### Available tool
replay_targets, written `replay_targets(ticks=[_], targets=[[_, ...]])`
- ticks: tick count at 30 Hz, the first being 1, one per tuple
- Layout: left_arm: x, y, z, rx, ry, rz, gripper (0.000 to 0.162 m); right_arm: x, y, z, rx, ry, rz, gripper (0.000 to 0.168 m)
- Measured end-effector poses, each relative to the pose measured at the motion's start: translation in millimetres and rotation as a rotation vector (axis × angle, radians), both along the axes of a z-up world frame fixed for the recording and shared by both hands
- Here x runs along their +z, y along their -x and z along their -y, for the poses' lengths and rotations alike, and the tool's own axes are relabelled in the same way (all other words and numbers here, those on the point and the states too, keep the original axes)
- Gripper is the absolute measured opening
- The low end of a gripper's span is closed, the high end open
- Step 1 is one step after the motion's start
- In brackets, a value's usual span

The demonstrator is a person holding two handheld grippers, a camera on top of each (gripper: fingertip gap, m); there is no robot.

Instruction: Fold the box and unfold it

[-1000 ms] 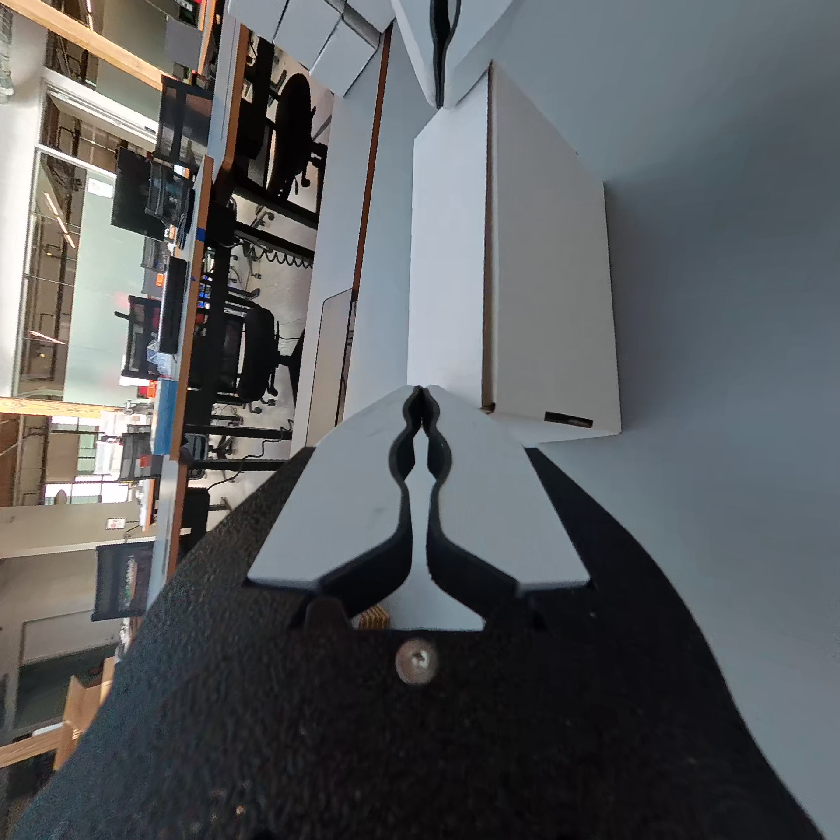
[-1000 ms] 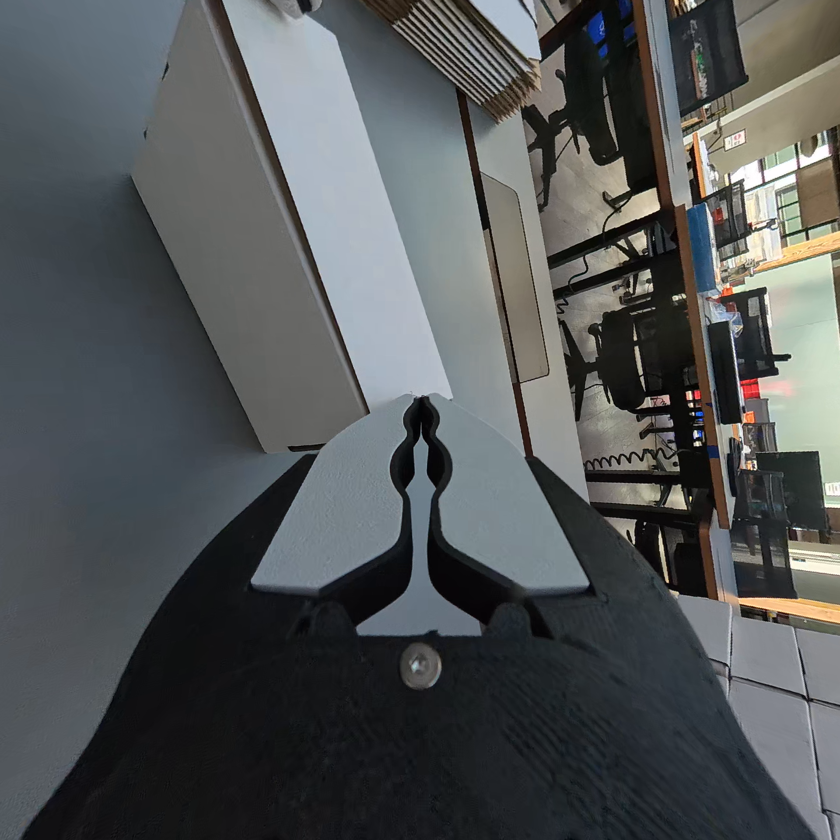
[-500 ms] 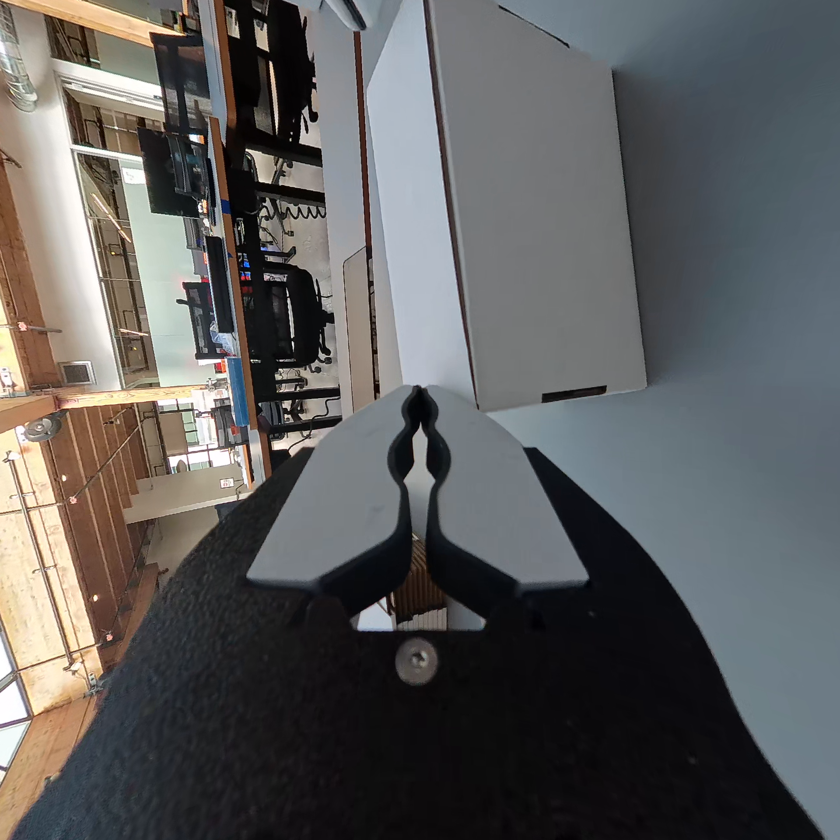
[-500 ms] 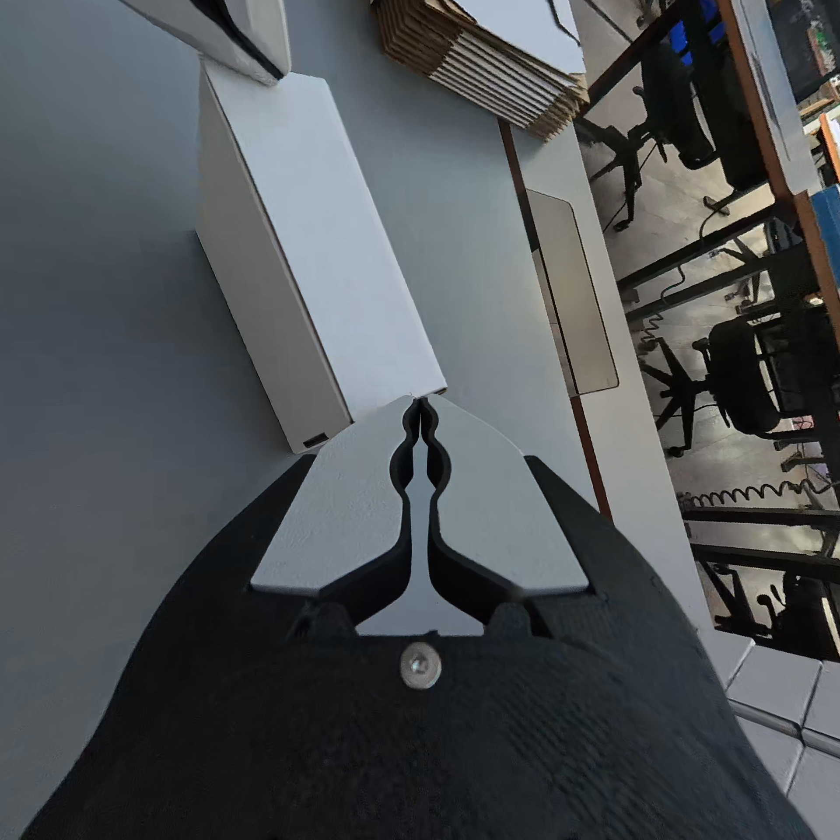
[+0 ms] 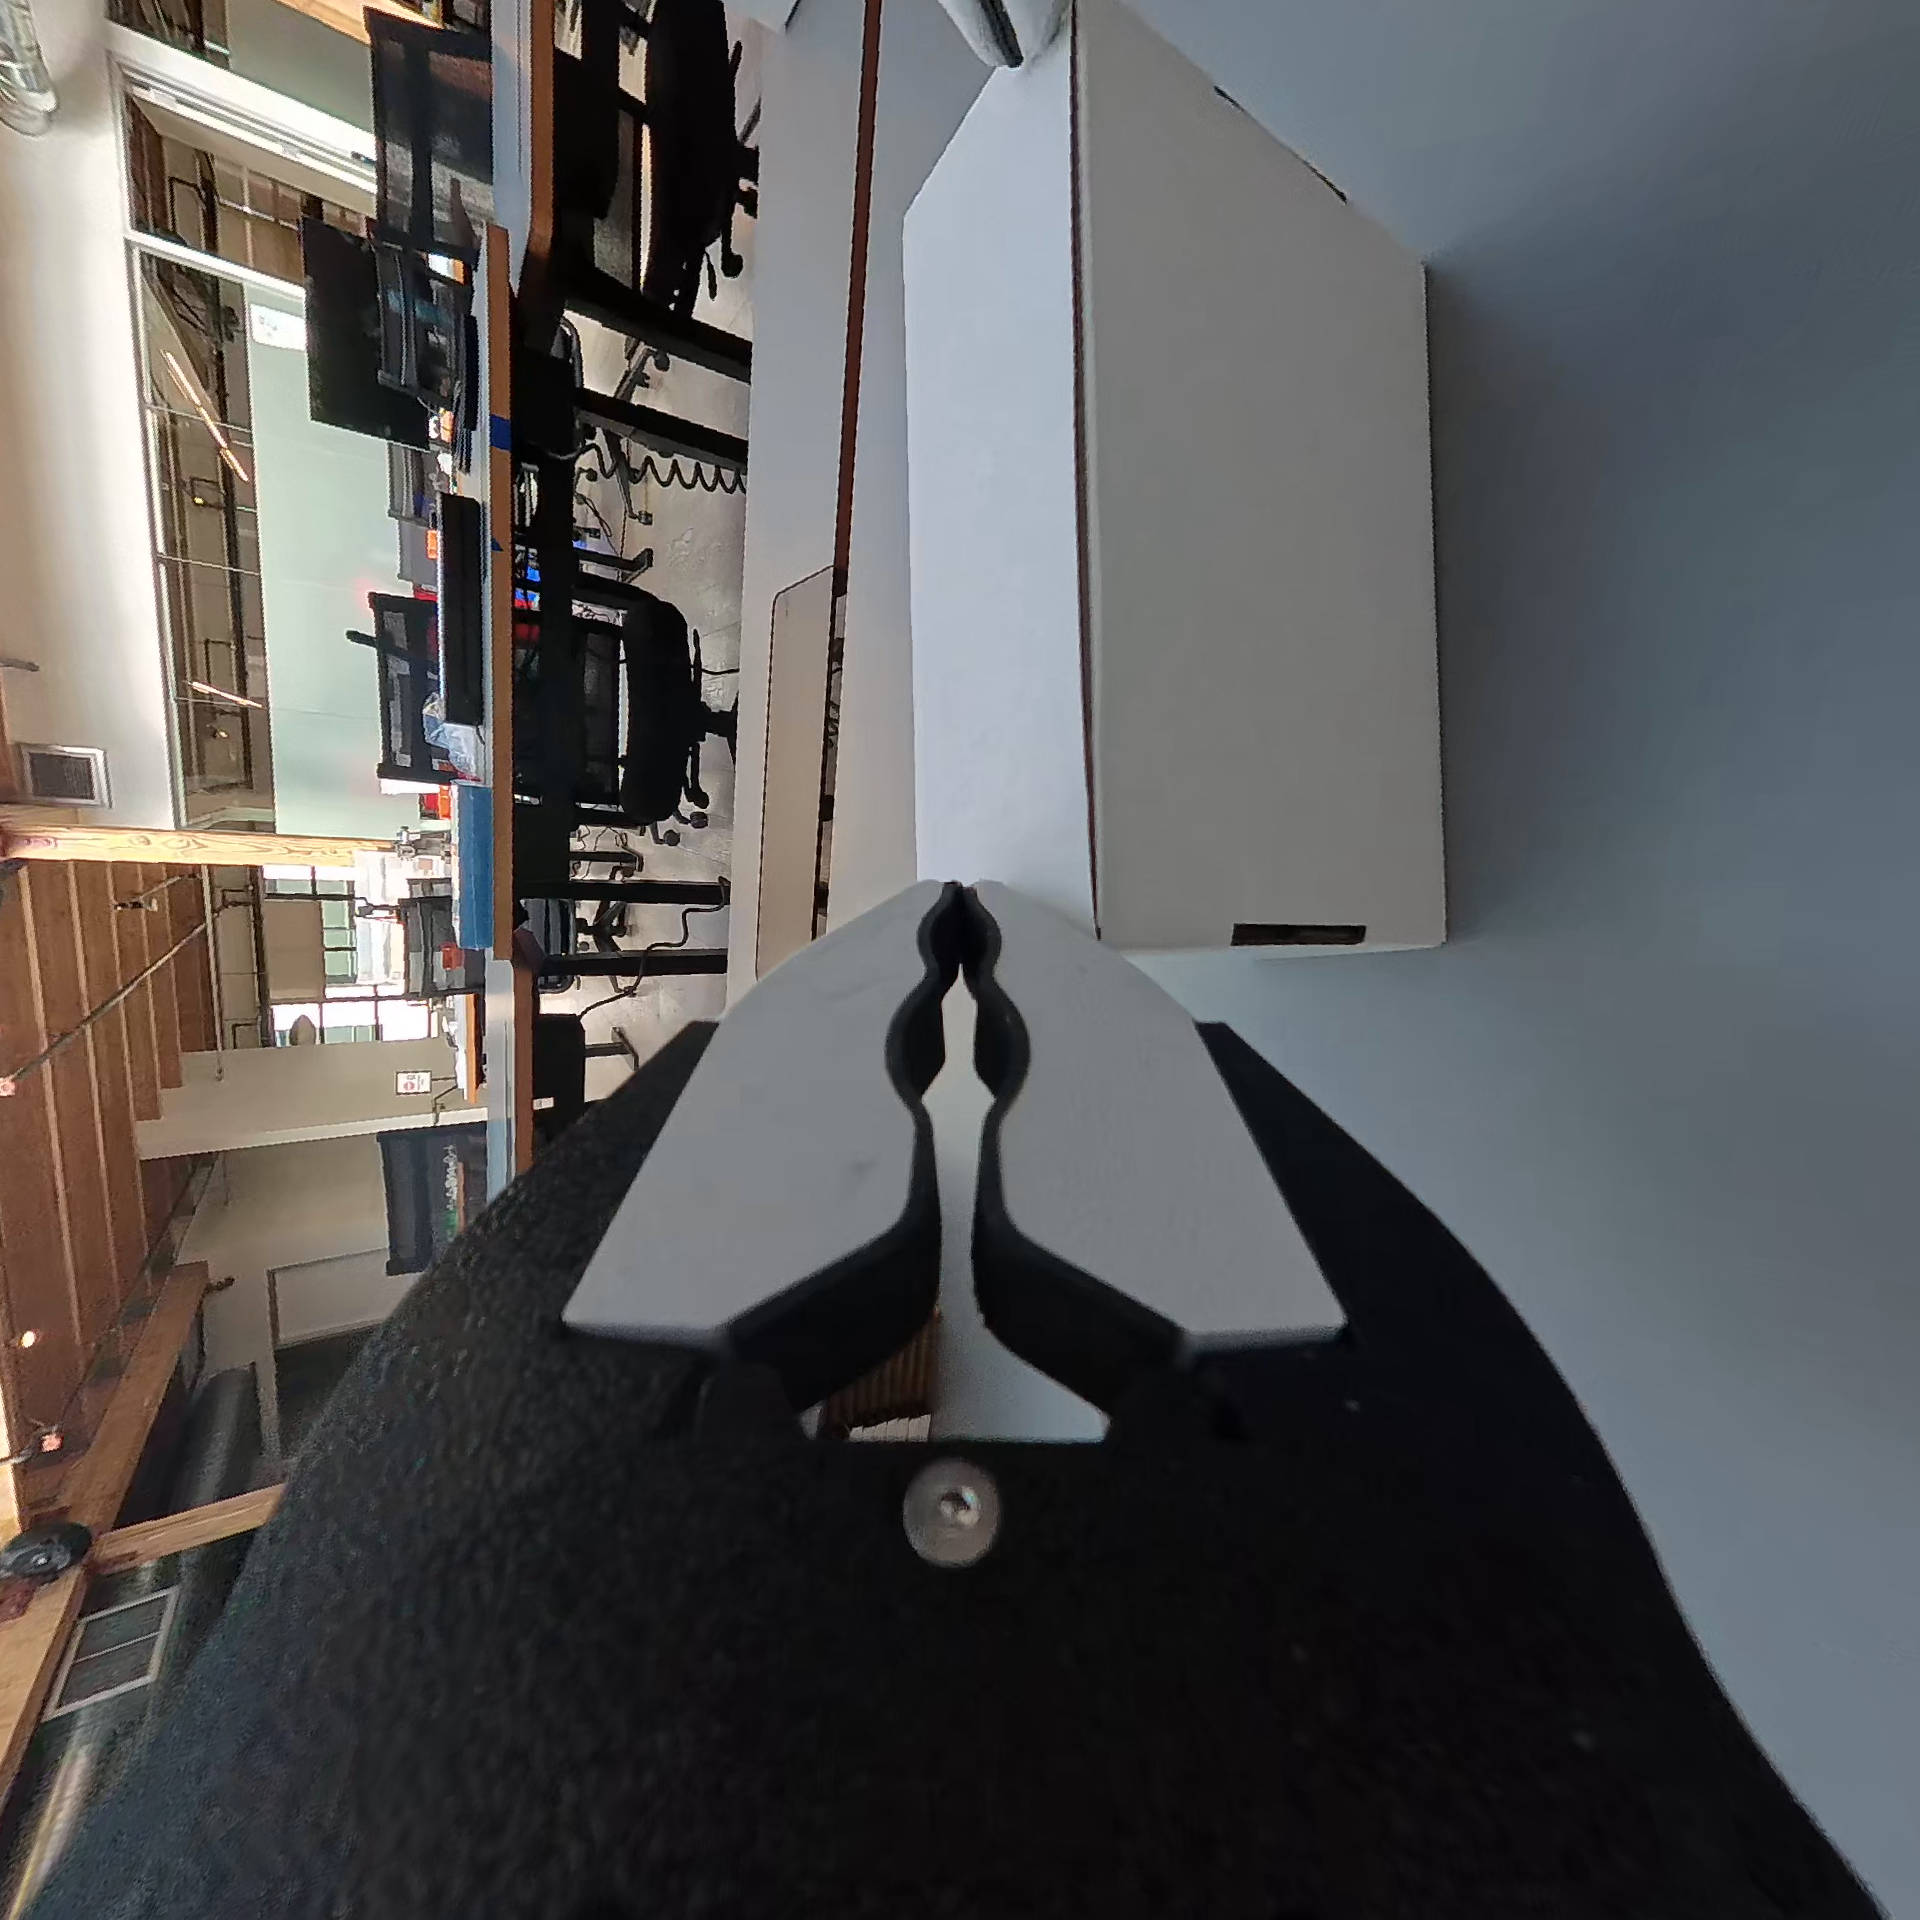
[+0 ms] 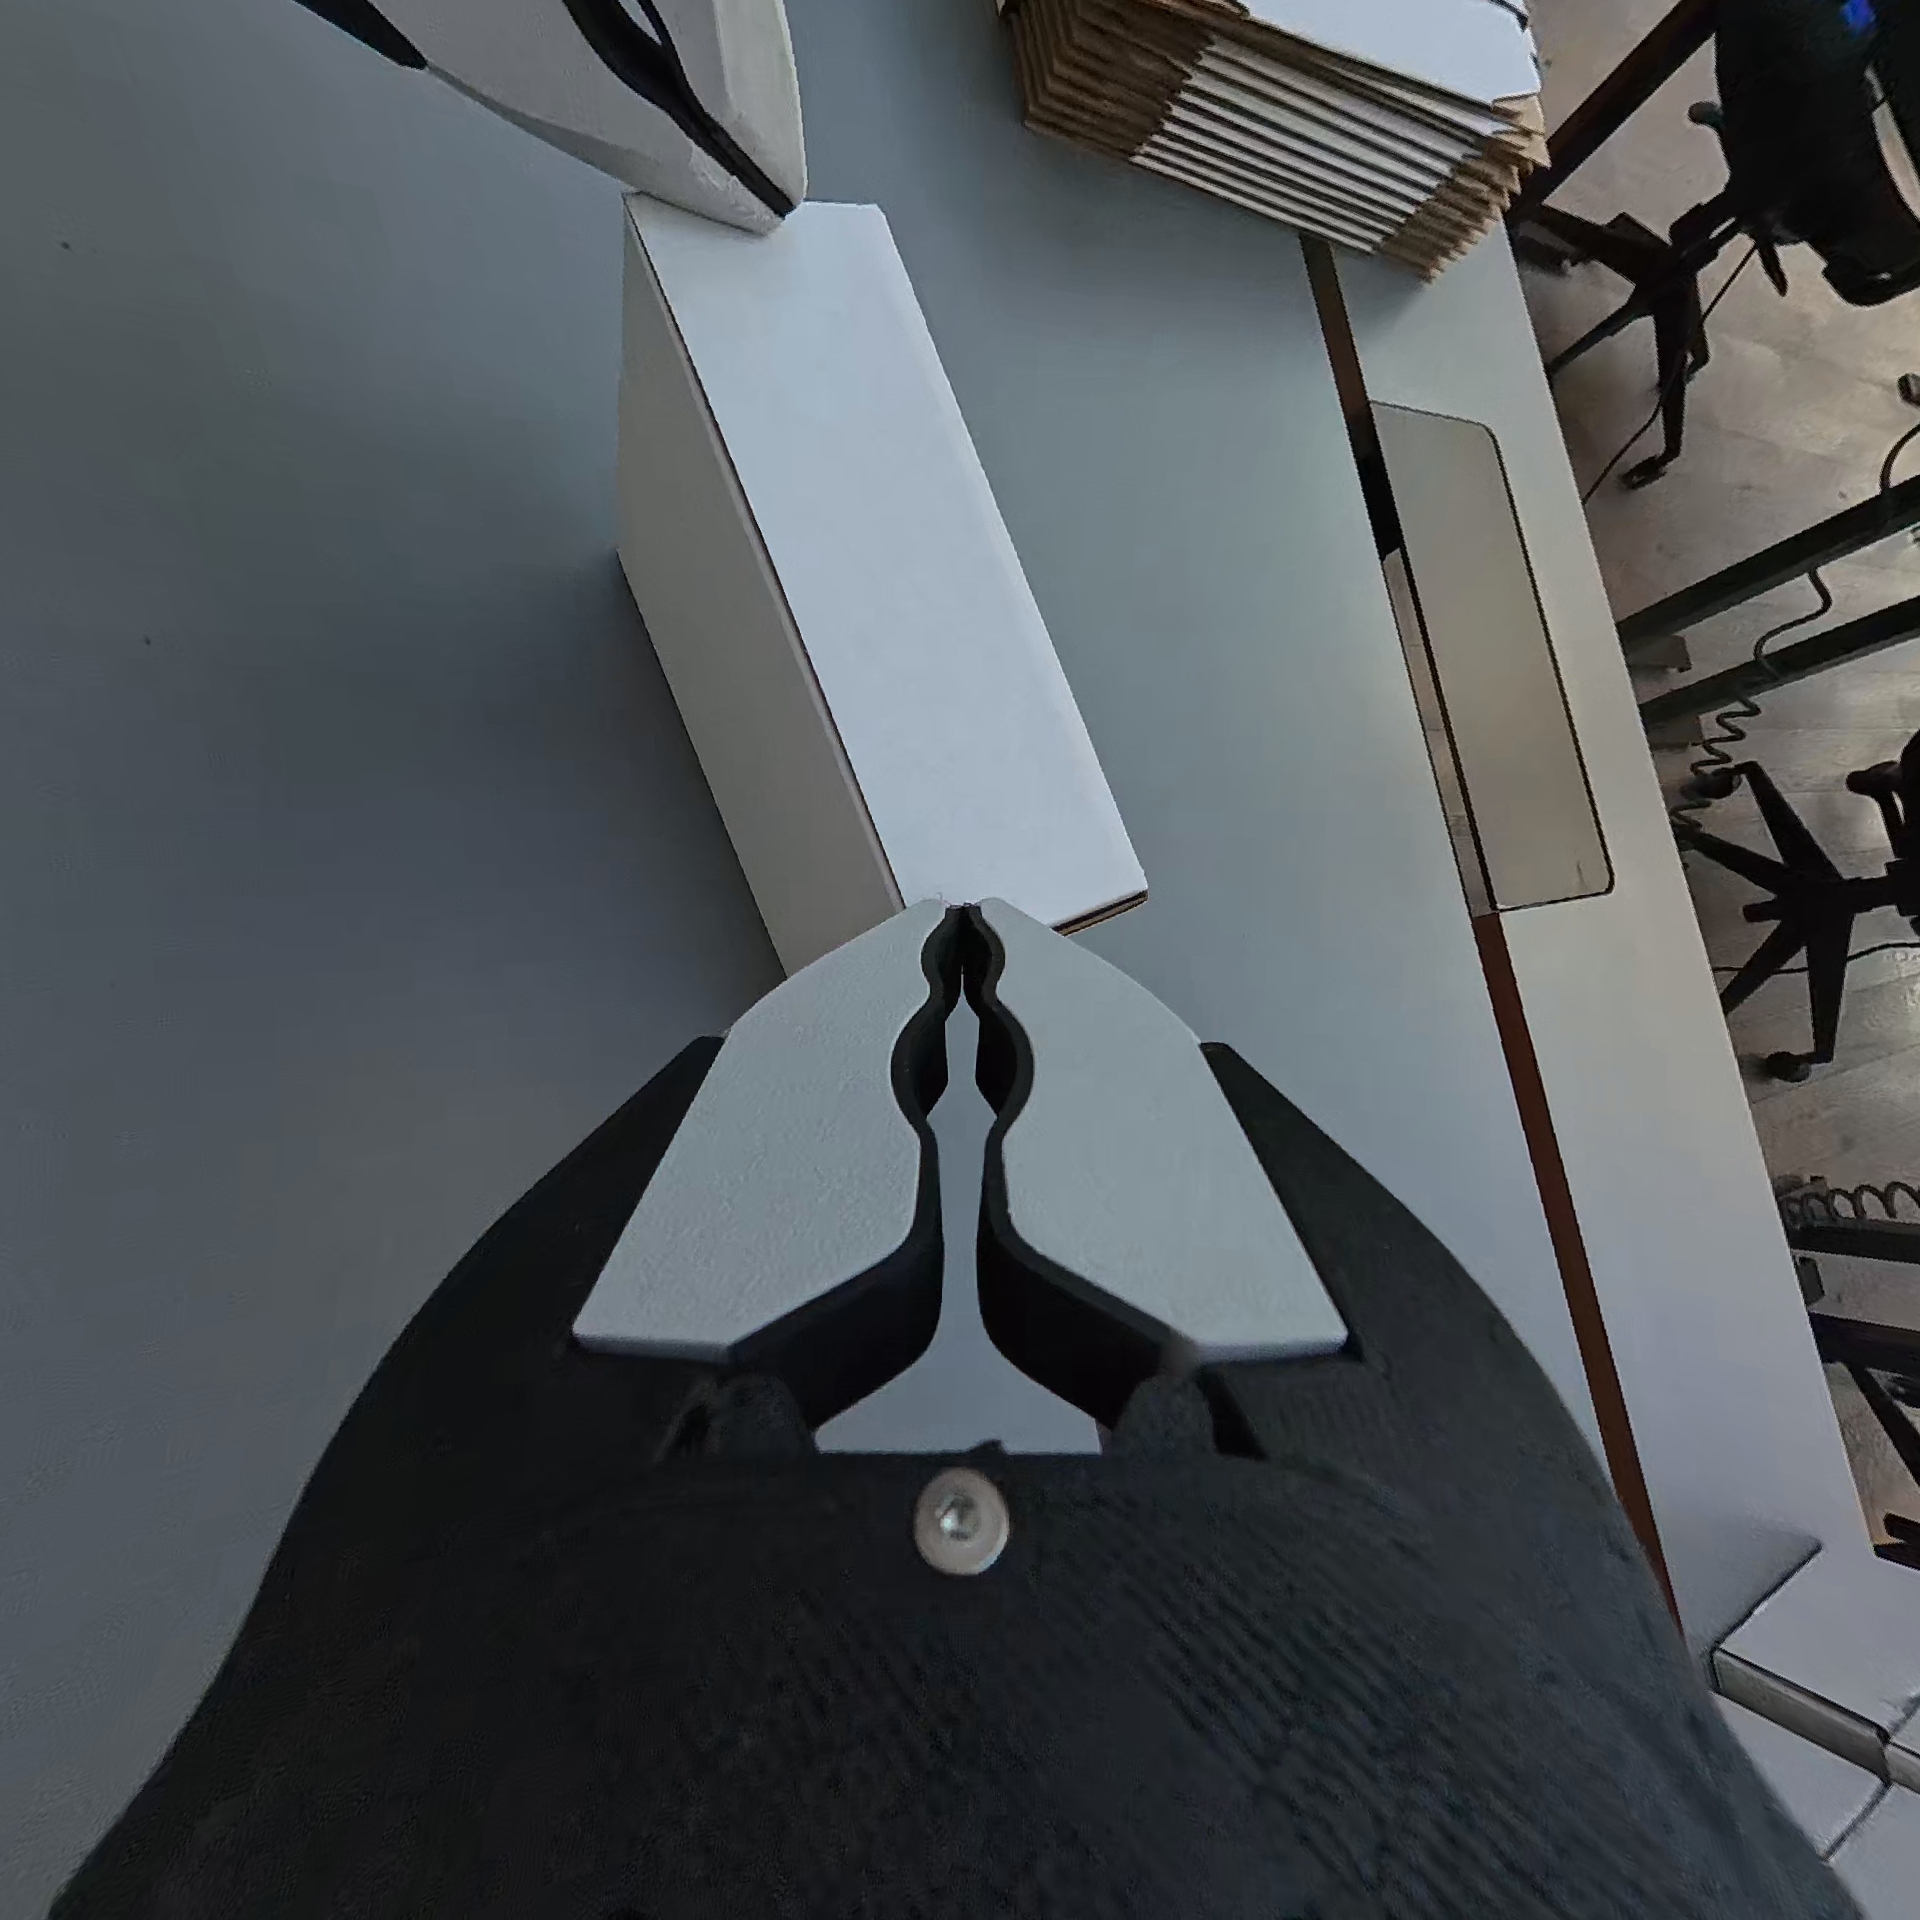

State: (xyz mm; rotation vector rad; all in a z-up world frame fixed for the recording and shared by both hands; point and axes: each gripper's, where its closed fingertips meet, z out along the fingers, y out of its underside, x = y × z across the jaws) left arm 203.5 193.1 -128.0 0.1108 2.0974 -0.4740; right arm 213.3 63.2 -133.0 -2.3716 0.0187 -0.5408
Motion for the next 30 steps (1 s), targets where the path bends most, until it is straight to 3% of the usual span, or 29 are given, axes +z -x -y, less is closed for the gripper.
replay_targets(ticks=[1,5,7,8,10,13,16,20,24,27,30], targets=[[0.0,-0.1,-0.2,0.009,0.023,-0.011,0.0,0.0,0.0,-0.1,0.001,0.011,0.001,0.0],[2.9,2.2,-4.0,0.1,0.277,-0.121,0.0,3.1,2.7,0.2,0.065,0.059,-0.082,0.0],[22.6,-0.7,-16.1,0.205,0.534,-0.092,0.0,22.0,-3.8,-7.1,0.085,0.008,-0.075,0.028],[31.0,2.7,-18.6,0.225,0.694,-0.126,0.002,32.2,-2.5,-14.8,0.117,-0.023,-0.096,0.031],[40.8,13.4,-18.9,0.222,0.976,-0.271,0.022,42.3,0.4,-33.8,0.184,-0.027,-0.157,0.053],[49.0,22.3,-25.4,0.235,1.186,-0.352,0.041,29.5,-6.2,-54.2,0.233,0.13,-0.212,0.076],[46.9,29.1,-25.6,0.219,1.219,-0.327,0.042,3.9,-5.4,-64.4,0.281,0.311,-0.289,0.083],[16.6,34.6,-21.9,0.251,1.104,-0.381,0.048,-13.1,6.6,-74.1,0.362,0.409,-0.356,0.056],[-4.6,35.4,-22.0,0.28,1.031,-0.386,0.047,-13.2,8.5,-76.0,0.385,0.433,-0.314,0.056],[-7.4,34.4,-24.9,0.286,1.018,-0.374,0.045,-8.8,-0.5,-61.9,0.387,0.466,-0.177,0.056],[2.1,36.2,-25.5,0.262,1.089,-0.368,0.04,25.2,-58.8,-33.7,0.24,0.437,0.122,0.056]])
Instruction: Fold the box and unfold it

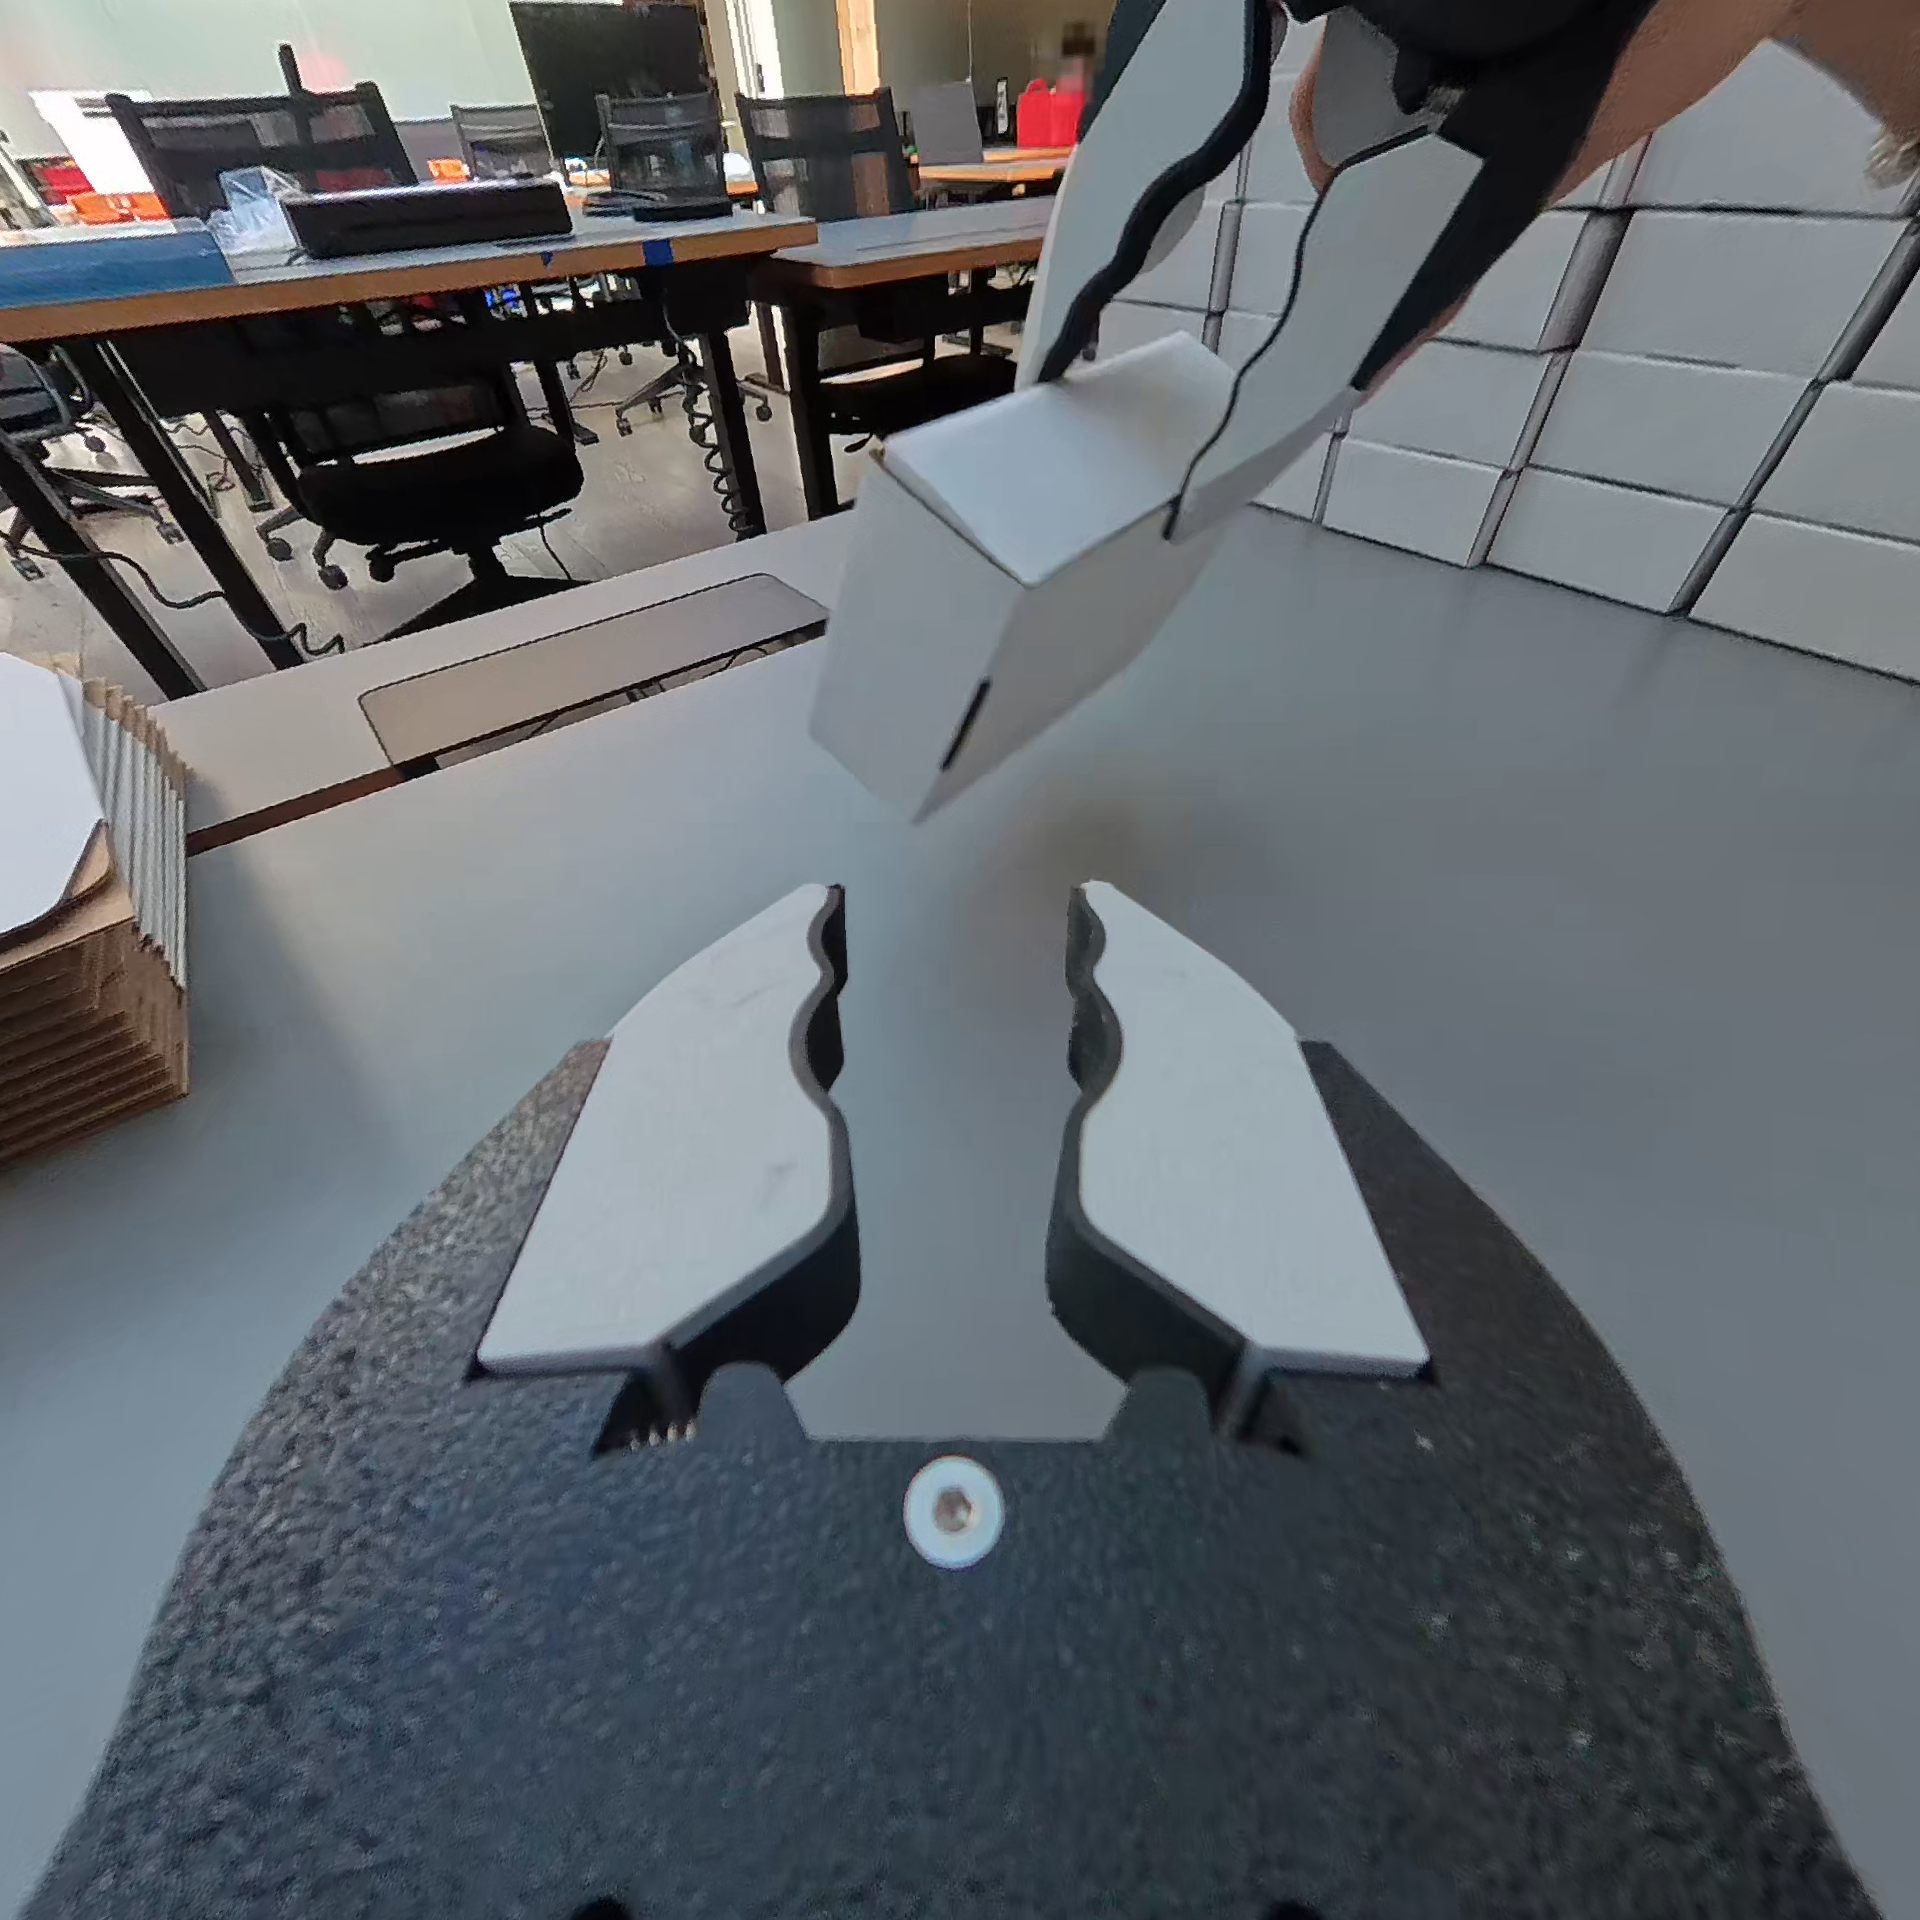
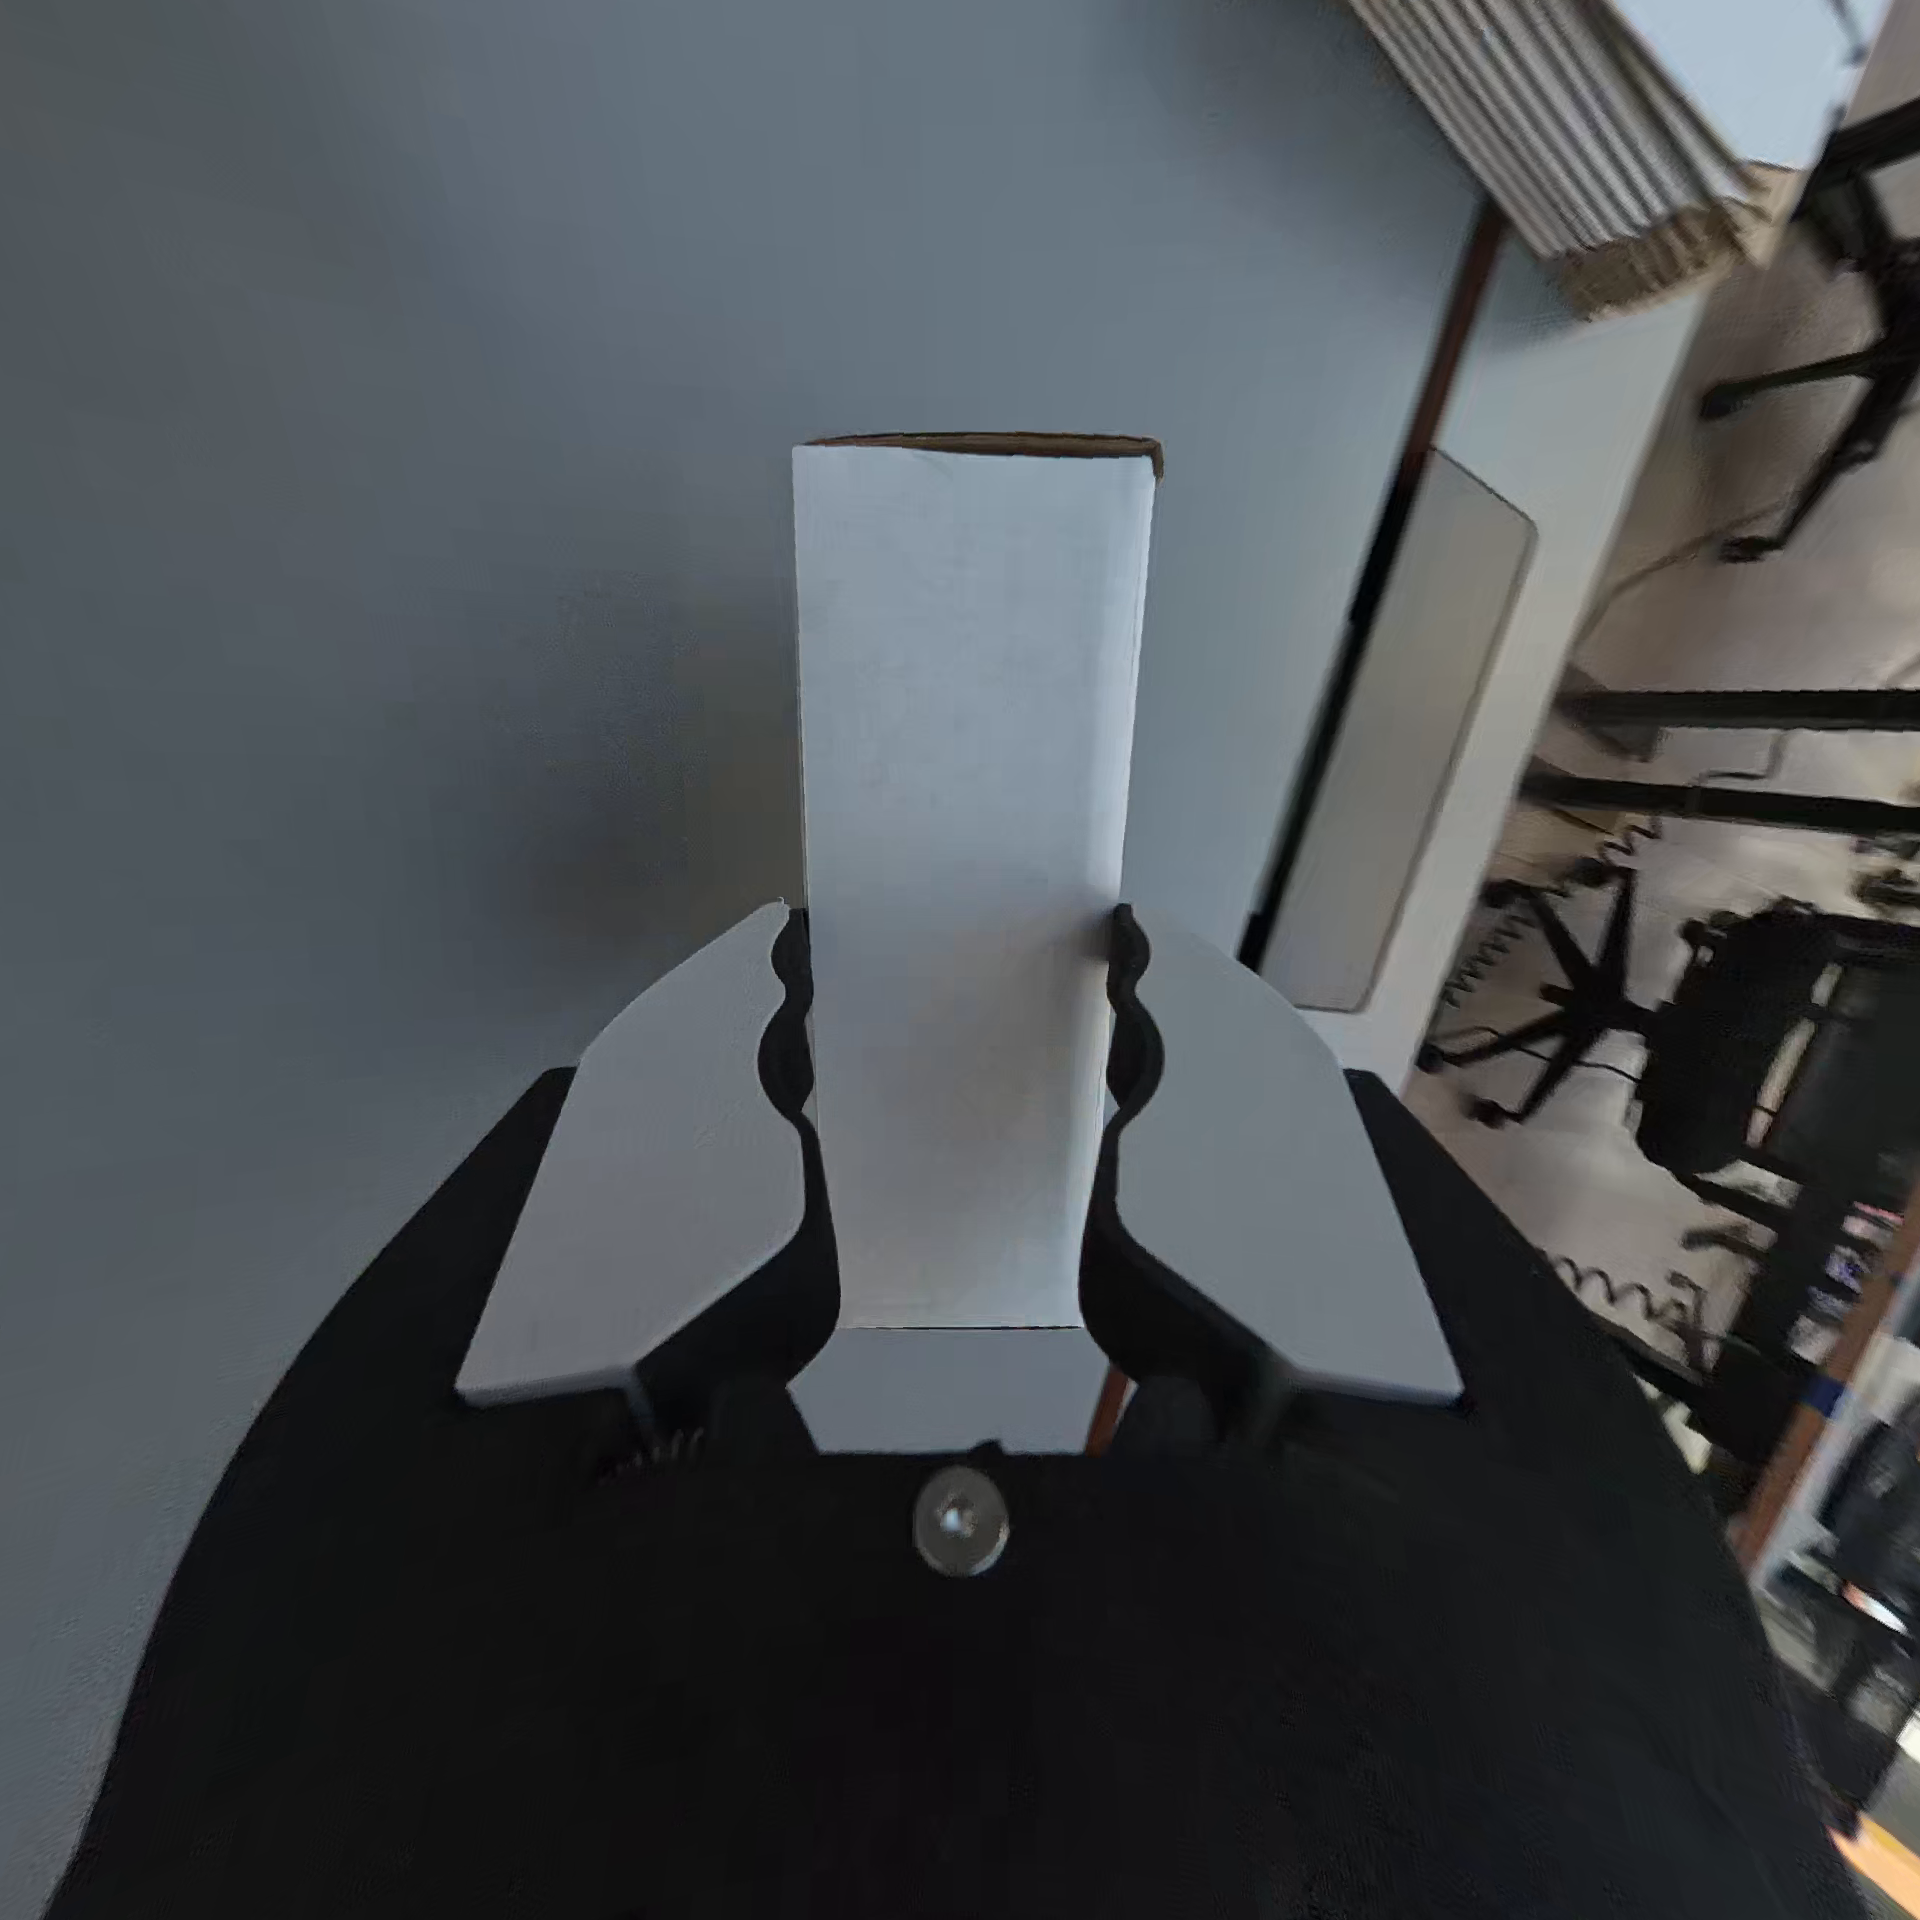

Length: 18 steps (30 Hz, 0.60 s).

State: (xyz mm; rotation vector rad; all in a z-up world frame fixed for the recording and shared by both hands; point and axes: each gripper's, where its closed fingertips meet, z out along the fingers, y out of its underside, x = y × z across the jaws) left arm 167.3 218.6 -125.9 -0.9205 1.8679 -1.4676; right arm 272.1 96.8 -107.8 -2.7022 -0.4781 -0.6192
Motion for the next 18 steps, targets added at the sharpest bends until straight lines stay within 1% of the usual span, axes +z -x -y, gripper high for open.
replay_targets(ticks=[2,4,5,7,9,12,14,18], targets=[[4.4,0.6,2.8,-0.019,0.067,0.001,0.038,32.4,-58.2,30.4,-0.098,-0.09,0.259,0.056],[2.9,-1.5,3.4,-0.022,0.099,-0.016,0.038,50.4,-114.6,76.4,-0.187,-0.111,0.489,0.056],[1.3,-2.7,3.9,-0.023,0.106,-0.024,0.037,51.0,-138.1,100.9,-0.221,-0.098,0.576,0.056],[-0.6,-3.6,6.3,-0.031,0.117,-0.032,0.037,37.7,-174.5,145.2,-0.266,-0.026,0.693,0.056],[-1.2,-3.1,9.8,-0.043,0.132,-0.037,0.037,27.3,-199.4,173.3,-0.275,0.015,0.831,0.056],[-1.7,-2.8,14.1,-0.058,0.136,-0.034,0.037,-0.3,-224.4,195.6,-0.26,0.059,0.906,0.056],[-3.2,-3.8,15.2,-0.06,0.128,-0.04,0.036,-19.0,-238.6,205.3,-0.253,0.059,0.922,0.056],[-10.6,-4.4,17.8,-0.066,0.116,-0.059,0.036,-46.2,-263.0,217.3,-0.284,-0.01,0.875,0.056]])
